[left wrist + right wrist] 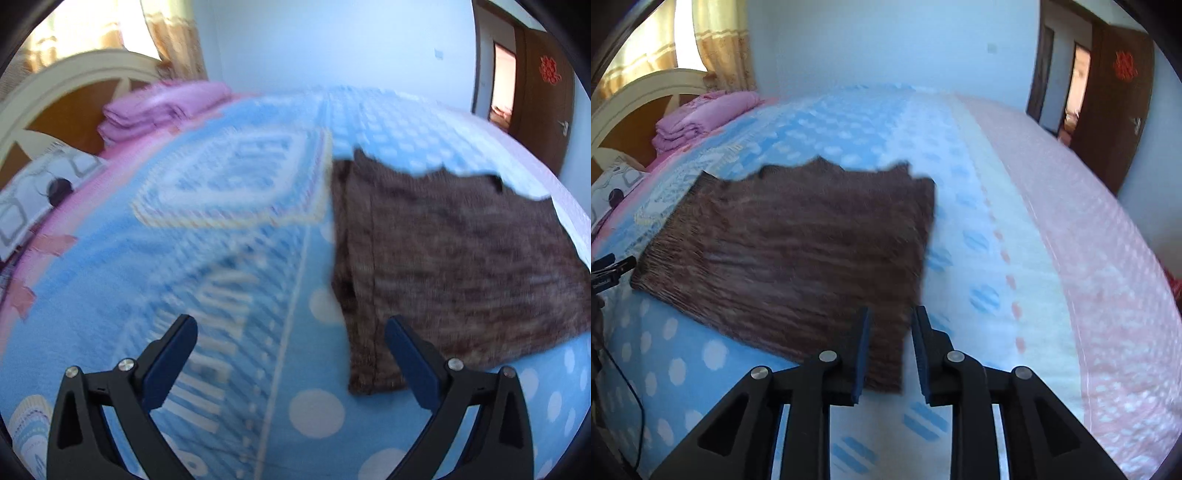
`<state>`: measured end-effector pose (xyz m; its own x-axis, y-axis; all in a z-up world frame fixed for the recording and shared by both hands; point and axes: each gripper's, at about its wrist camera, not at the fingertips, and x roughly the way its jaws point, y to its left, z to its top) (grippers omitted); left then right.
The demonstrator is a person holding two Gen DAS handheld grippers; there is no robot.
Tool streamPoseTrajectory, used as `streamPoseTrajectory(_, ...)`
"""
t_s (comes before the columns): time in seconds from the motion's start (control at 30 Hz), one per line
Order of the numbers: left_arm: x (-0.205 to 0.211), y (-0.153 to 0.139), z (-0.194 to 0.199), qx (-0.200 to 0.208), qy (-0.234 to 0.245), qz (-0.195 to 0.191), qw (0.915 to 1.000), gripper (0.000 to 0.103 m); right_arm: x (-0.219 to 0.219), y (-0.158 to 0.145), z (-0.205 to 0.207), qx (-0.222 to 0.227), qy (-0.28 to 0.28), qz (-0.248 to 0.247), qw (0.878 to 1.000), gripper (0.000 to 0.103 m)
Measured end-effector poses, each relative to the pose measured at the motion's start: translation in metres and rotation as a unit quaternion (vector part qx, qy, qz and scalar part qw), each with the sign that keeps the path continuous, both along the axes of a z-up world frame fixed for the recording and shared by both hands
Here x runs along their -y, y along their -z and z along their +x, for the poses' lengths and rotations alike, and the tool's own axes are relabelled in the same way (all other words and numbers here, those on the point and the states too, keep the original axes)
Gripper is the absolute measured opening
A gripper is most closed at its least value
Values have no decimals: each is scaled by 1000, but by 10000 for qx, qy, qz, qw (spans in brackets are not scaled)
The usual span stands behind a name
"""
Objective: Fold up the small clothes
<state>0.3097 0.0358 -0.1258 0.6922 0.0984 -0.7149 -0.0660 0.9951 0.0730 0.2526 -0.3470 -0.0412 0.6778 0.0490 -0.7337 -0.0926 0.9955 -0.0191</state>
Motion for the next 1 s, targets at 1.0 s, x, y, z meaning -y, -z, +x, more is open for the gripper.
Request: streamPoseTrajectory(1.0, 15, 25, -16, -438, 368, 257, 9980, 103, -190, 52, 42, -473, -1934, 303, 9795, 48)
